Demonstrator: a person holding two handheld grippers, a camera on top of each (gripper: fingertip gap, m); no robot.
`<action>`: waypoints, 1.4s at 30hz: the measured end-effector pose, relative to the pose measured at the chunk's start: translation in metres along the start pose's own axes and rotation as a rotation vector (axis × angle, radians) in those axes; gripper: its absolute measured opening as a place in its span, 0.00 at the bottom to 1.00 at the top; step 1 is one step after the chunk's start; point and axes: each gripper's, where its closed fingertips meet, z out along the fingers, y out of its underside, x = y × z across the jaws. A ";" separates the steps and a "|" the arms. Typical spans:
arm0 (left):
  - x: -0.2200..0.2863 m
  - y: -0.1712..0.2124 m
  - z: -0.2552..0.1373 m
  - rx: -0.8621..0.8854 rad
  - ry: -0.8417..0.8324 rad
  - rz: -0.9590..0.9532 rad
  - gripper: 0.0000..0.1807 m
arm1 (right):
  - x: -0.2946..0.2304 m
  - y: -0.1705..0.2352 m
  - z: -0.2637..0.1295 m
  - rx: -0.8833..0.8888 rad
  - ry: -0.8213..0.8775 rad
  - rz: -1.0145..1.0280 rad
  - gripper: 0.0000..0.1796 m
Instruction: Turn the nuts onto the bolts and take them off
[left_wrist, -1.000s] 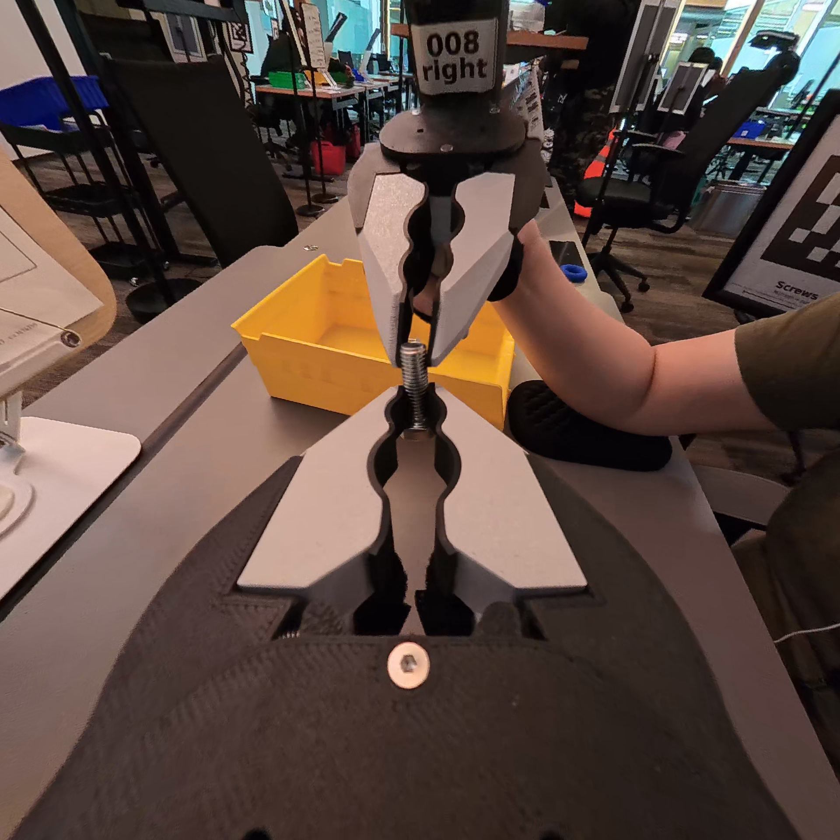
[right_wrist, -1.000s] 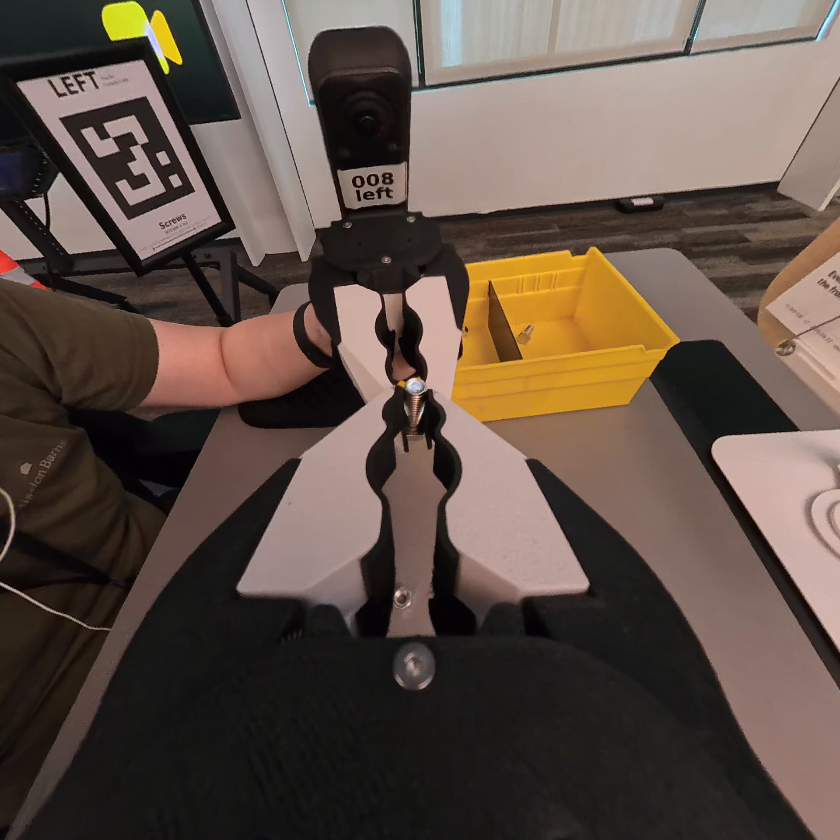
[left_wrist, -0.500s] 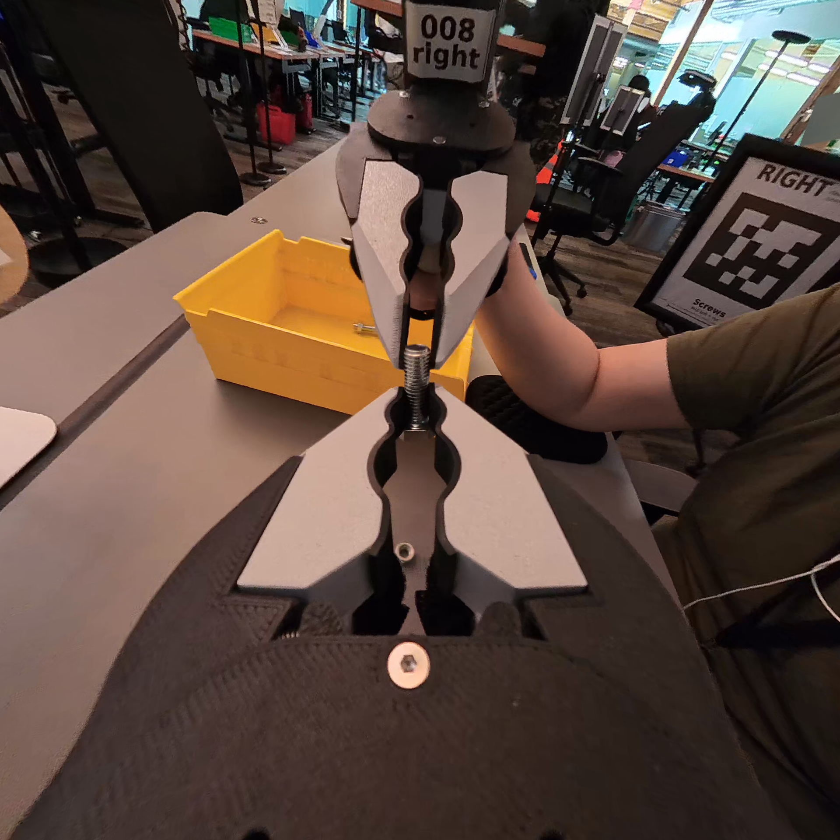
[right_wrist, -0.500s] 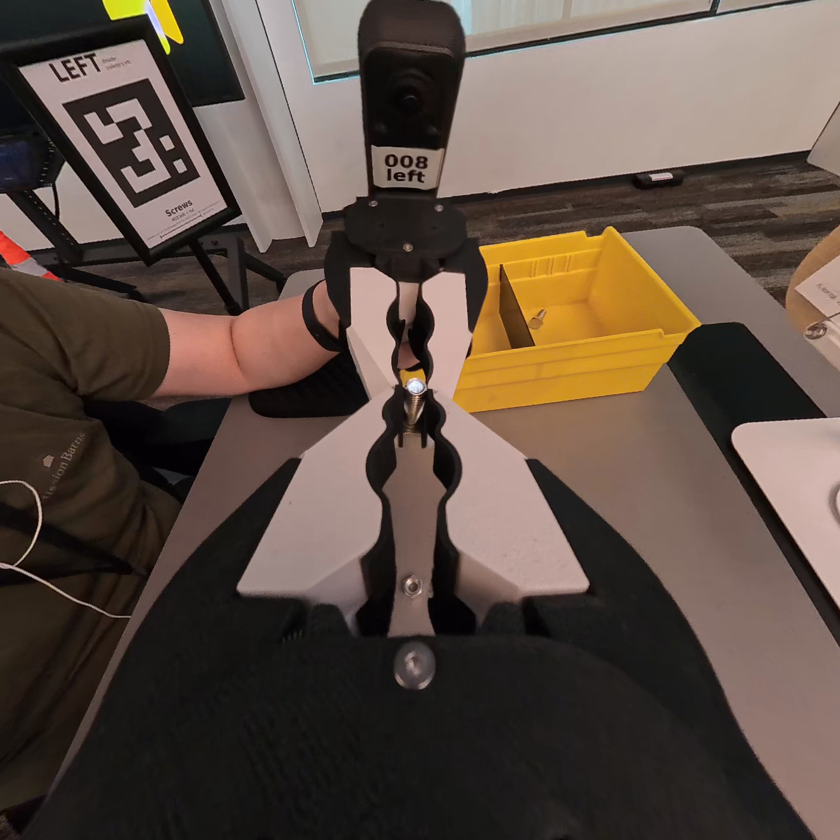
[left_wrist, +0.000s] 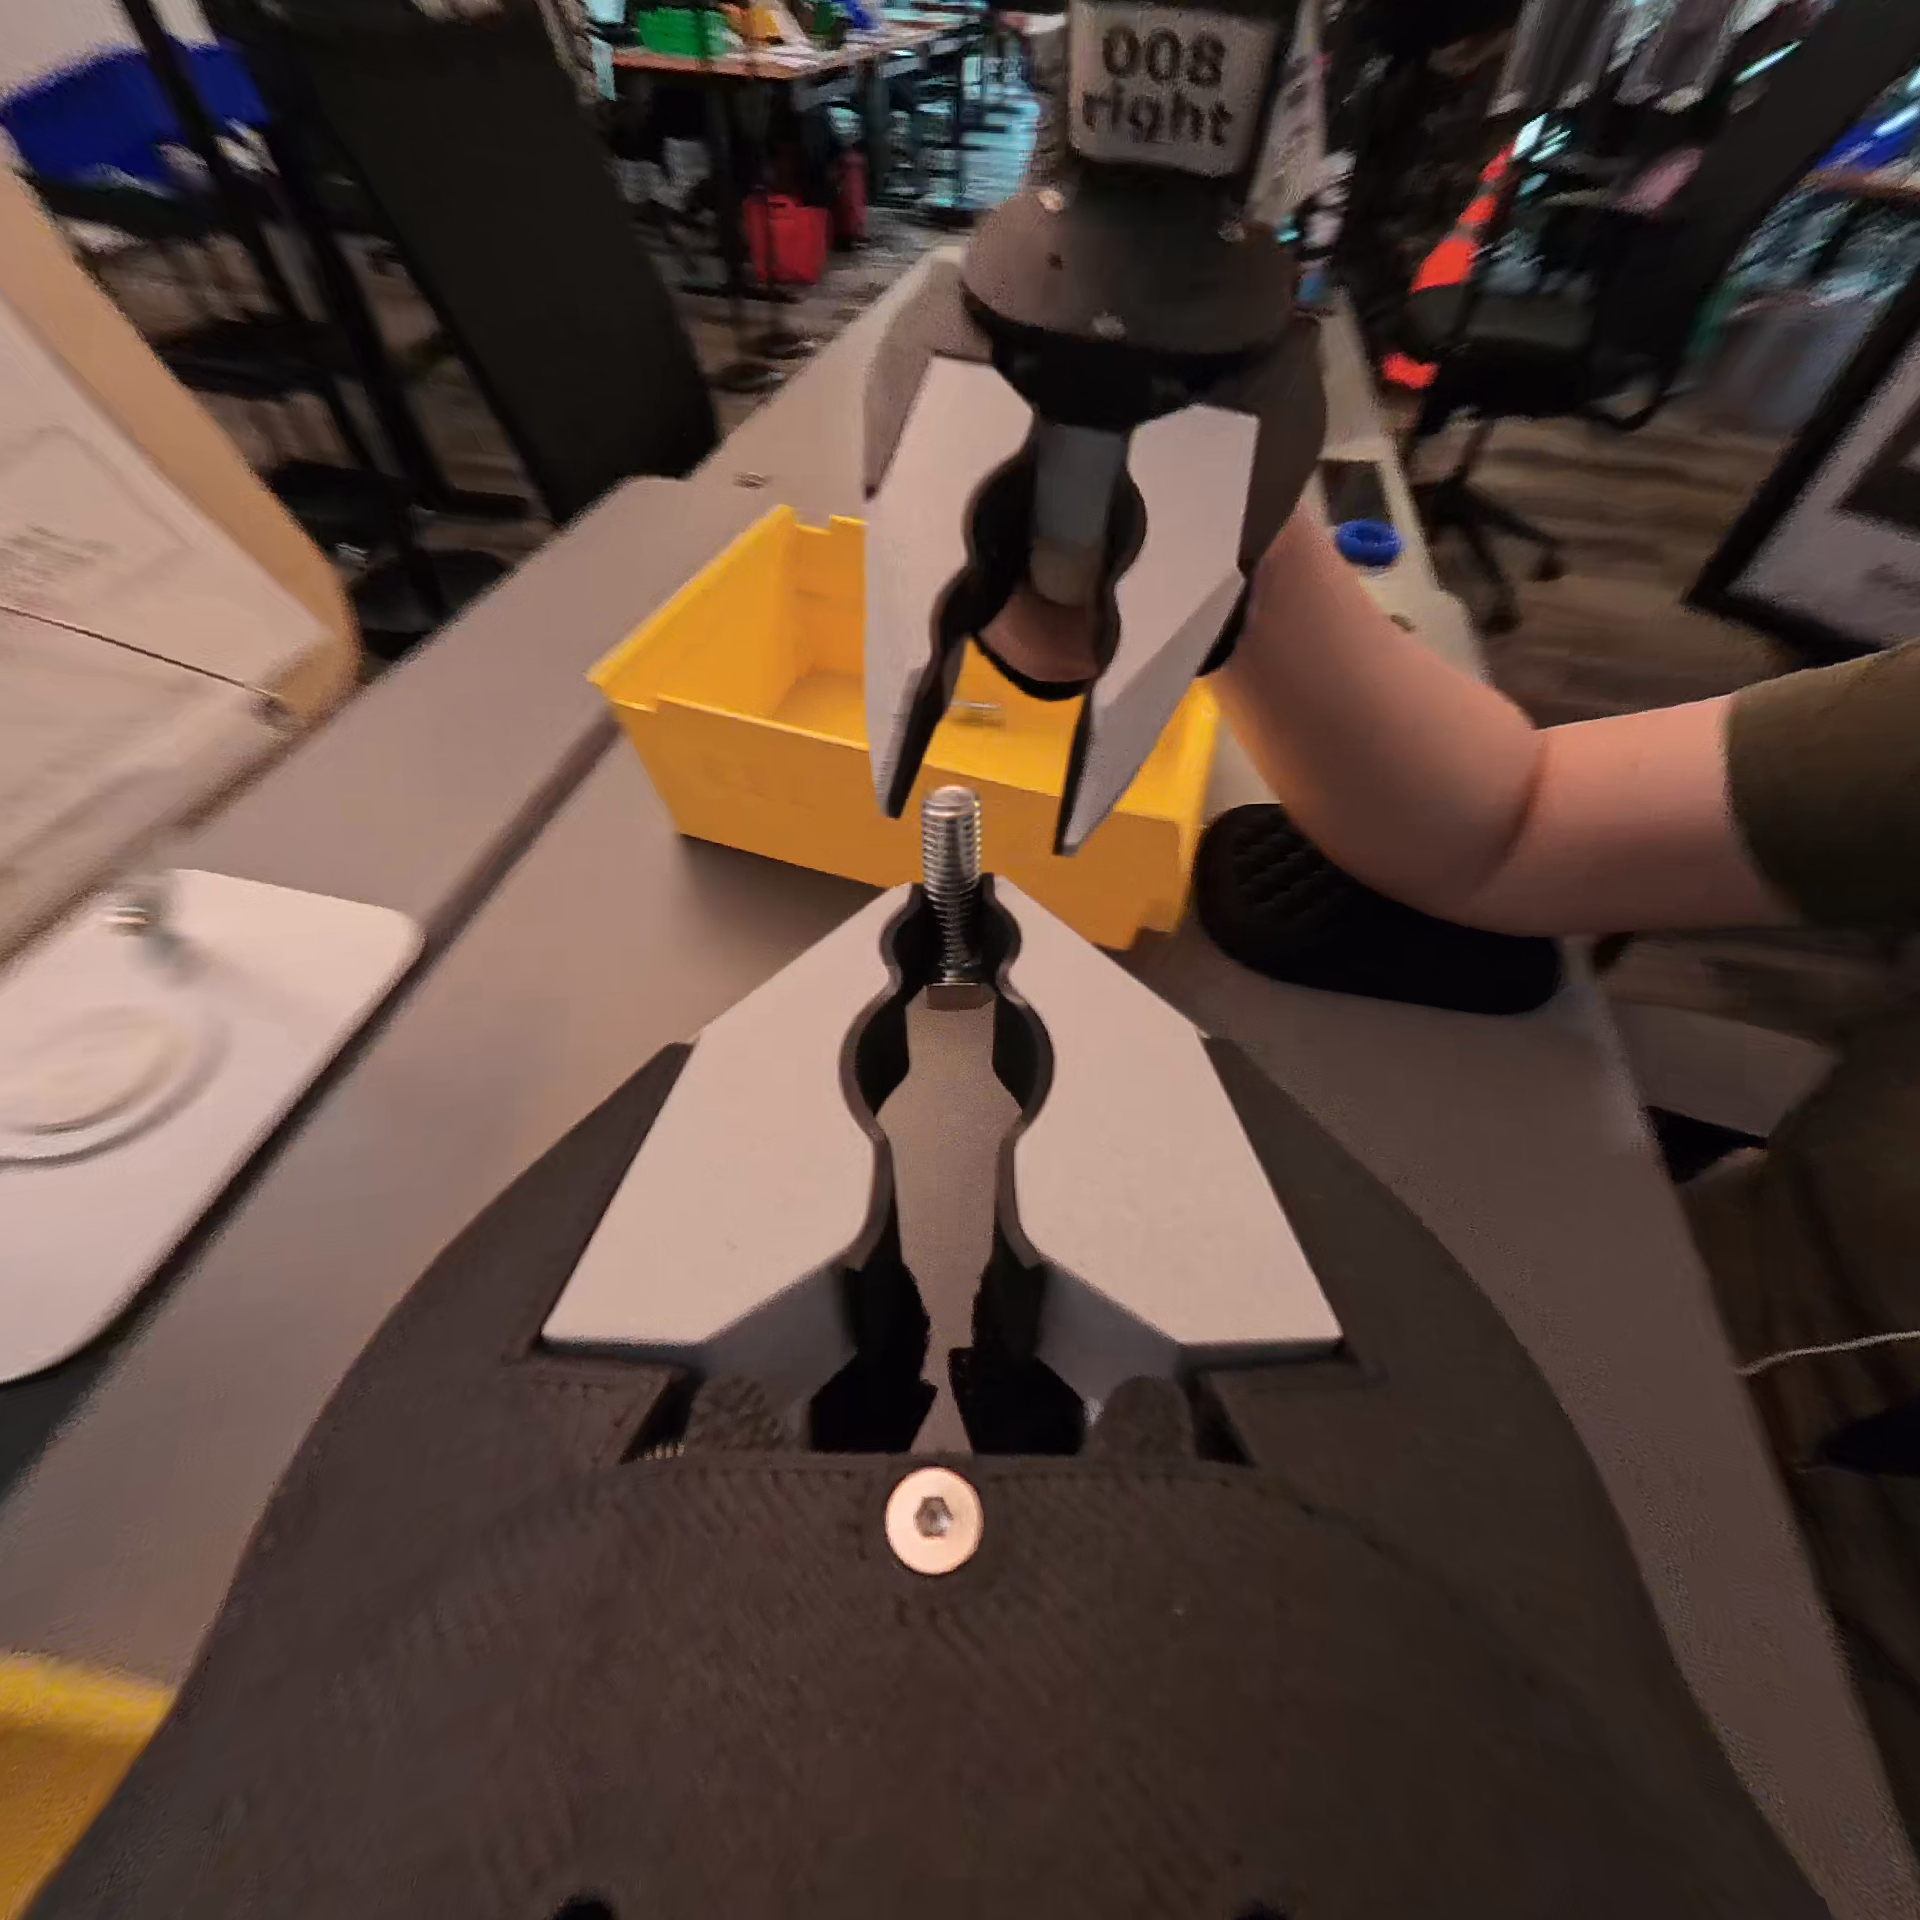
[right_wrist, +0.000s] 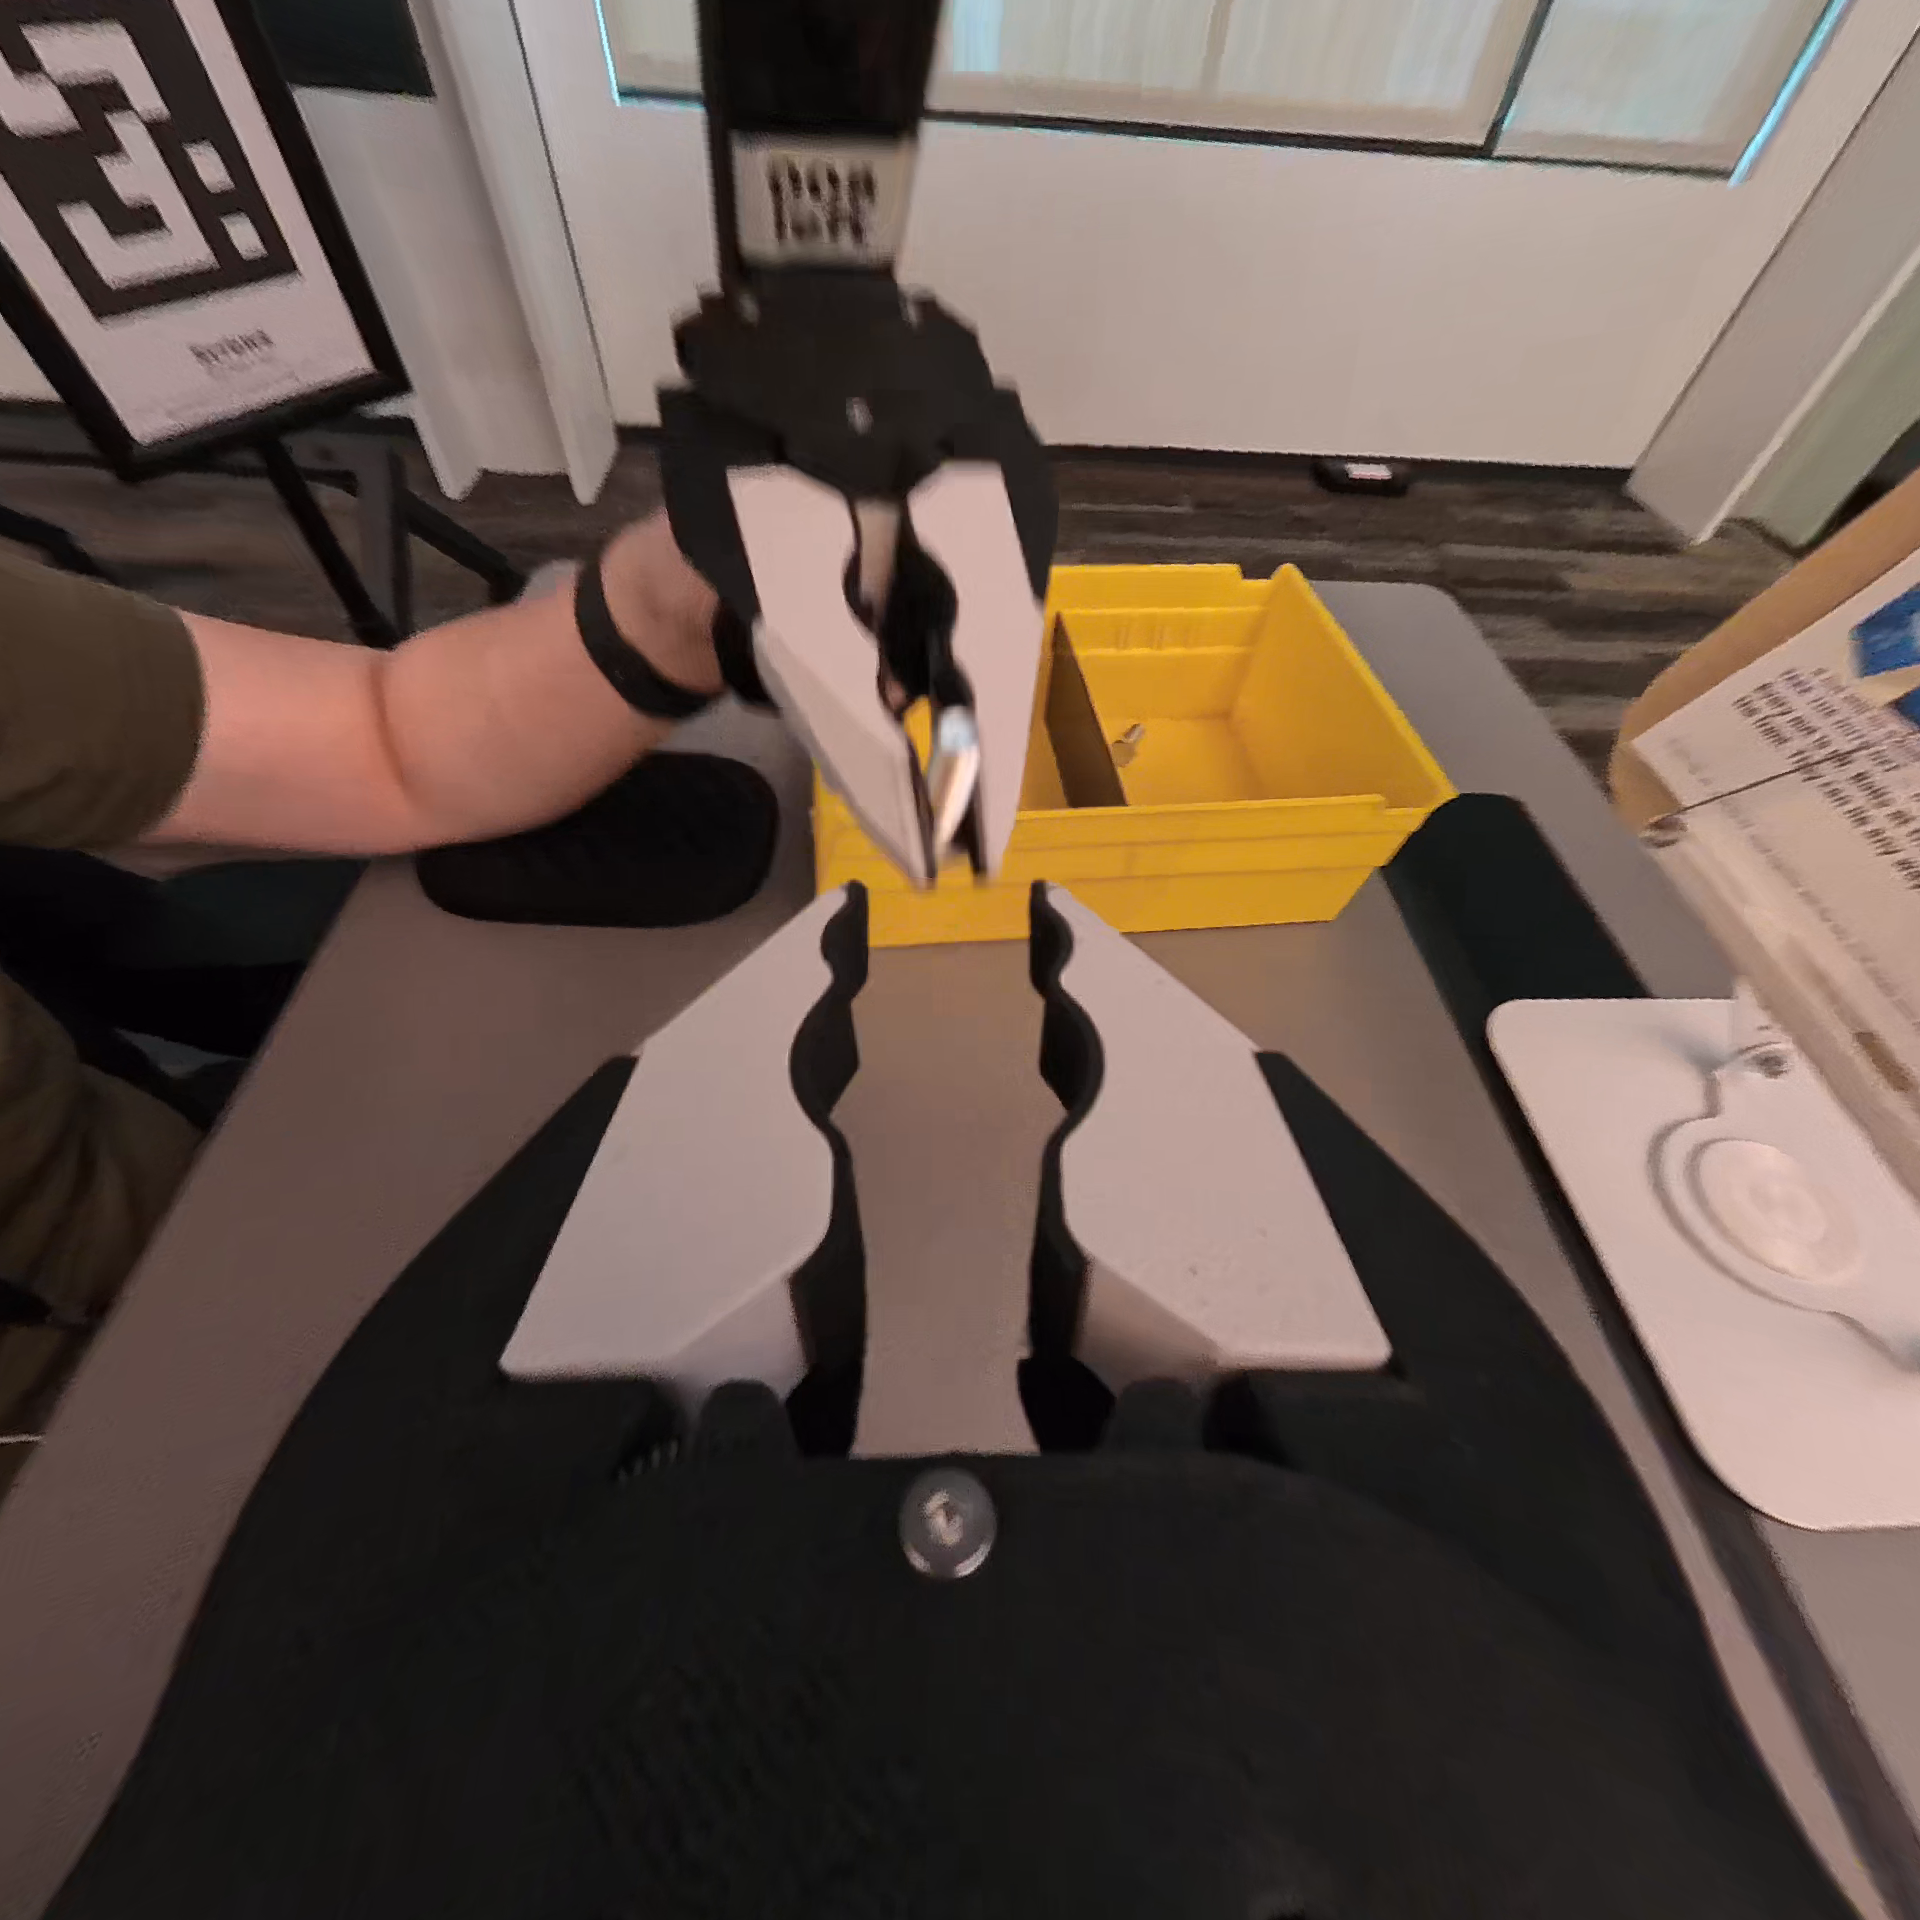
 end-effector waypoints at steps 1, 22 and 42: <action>-0.003 -0.007 -0.012 0.006 -0.048 0.042 0.04 | 0.001 0.004 0.000 -0.025 0.020 -0.037 0.18; 0.004 -0.060 -0.102 0.214 -0.189 0.173 0.04 | -0.046 0.221 0.042 -1.180 -0.153 -0.084 0.16; -0.020 -0.039 -0.061 0.158 -0.258 0.163 0.04 | -0.058 0.086 -0.011 -0.678 -0.071 -0.331 0.09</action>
